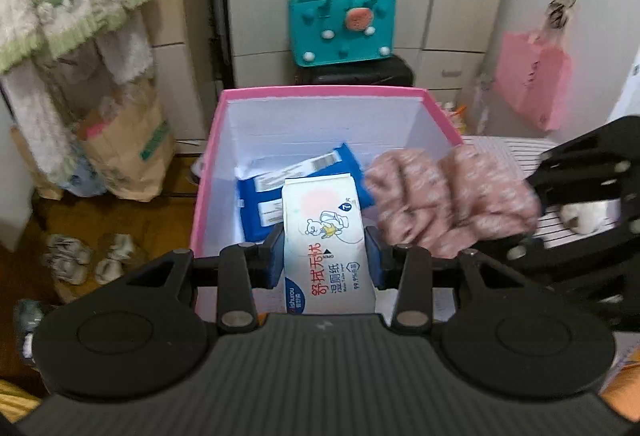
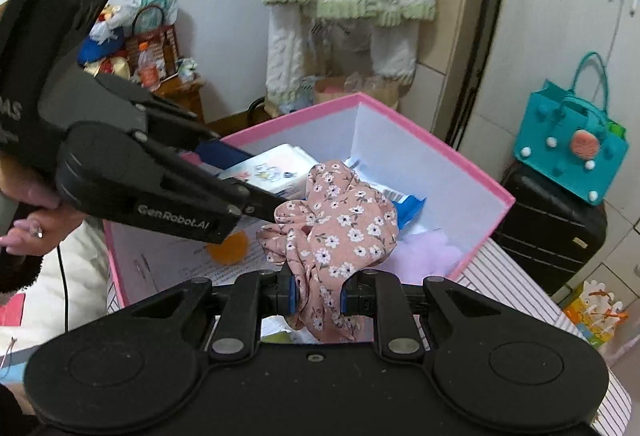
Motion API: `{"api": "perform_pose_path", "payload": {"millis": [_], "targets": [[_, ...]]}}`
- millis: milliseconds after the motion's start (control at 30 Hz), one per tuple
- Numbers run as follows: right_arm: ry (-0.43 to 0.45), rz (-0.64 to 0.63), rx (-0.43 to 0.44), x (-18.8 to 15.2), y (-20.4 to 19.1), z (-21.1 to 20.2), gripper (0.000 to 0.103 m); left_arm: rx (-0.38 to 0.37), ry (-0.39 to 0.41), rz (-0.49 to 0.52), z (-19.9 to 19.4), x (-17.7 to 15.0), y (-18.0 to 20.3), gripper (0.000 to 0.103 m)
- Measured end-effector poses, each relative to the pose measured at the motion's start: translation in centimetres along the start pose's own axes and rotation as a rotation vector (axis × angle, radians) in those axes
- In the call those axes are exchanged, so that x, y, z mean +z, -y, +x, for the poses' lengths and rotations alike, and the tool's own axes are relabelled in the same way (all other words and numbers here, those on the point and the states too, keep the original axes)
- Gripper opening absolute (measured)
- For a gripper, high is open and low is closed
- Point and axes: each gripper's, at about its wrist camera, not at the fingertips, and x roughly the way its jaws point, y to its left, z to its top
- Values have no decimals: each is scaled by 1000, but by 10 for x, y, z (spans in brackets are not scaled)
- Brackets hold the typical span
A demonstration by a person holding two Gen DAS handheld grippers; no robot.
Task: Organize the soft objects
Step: 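Open the left tool to drop the tissue packet while the right tool releases the cloth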
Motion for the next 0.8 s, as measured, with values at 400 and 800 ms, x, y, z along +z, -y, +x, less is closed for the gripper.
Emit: {"api": "perform_pose_path", "payload": {"millis": [400,800], "targets": [[-85,13,-101,6,2,36,43,102,-39,21,18,5,-10,40],[6,52,-117,5,-5,-3,68,107,5,70,-14,-1,-3,55]]}}
